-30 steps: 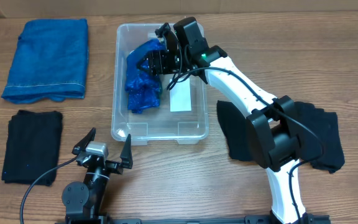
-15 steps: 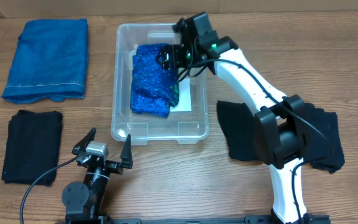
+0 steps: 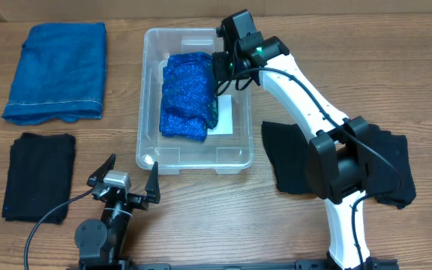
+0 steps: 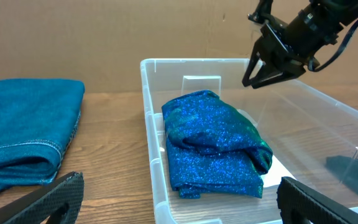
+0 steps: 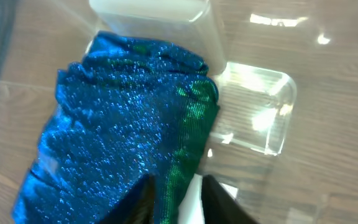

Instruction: Pack container

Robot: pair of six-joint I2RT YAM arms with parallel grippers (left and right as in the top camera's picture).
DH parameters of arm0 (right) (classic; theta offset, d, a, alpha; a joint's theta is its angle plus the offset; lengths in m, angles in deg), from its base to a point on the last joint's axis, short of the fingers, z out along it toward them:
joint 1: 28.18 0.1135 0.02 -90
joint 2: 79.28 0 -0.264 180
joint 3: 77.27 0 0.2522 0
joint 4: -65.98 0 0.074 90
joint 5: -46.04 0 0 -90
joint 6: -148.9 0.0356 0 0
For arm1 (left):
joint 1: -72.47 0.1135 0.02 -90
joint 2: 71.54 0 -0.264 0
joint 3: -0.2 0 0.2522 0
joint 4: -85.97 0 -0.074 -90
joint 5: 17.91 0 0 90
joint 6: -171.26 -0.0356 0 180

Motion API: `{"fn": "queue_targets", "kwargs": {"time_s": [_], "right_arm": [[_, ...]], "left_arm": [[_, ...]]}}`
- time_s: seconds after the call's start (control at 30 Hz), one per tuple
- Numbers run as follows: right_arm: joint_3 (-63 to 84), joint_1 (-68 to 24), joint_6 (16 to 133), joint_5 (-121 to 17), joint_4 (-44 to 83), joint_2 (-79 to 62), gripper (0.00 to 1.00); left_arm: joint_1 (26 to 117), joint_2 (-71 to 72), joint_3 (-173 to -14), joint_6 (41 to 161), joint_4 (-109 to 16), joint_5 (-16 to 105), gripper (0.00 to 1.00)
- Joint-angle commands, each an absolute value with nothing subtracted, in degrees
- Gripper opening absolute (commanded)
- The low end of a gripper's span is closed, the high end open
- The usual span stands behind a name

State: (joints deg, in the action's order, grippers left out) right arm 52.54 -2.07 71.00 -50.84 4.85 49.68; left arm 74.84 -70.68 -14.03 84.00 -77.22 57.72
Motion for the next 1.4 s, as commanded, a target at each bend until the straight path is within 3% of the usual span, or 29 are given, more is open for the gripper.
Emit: {"fn": "queue_targets", "kwargs": {"time_s": [0.0, 0.37, 1.37], "right_arm": [[52.1, -0.7, 71.1, -49.5, 4.9, 49.7, 0.15], [52.1, 4.5, 76.6, -36.7, 3.1, 53.1, 0.05], [52.0, 5.9, 78.7, -35.4, 1.7, 53.5, 0.07]], "left_arm": [[75.1, -71.3, -13.8, 82.9, -77.3, 57.6, 1.0], [75.1, -71.3, -13.8, 82.9, -77.3, 57.6, 1.0], [75.1, -71.3, -13.8, 82.9, -77.3, 57.6, 1.0]]}}
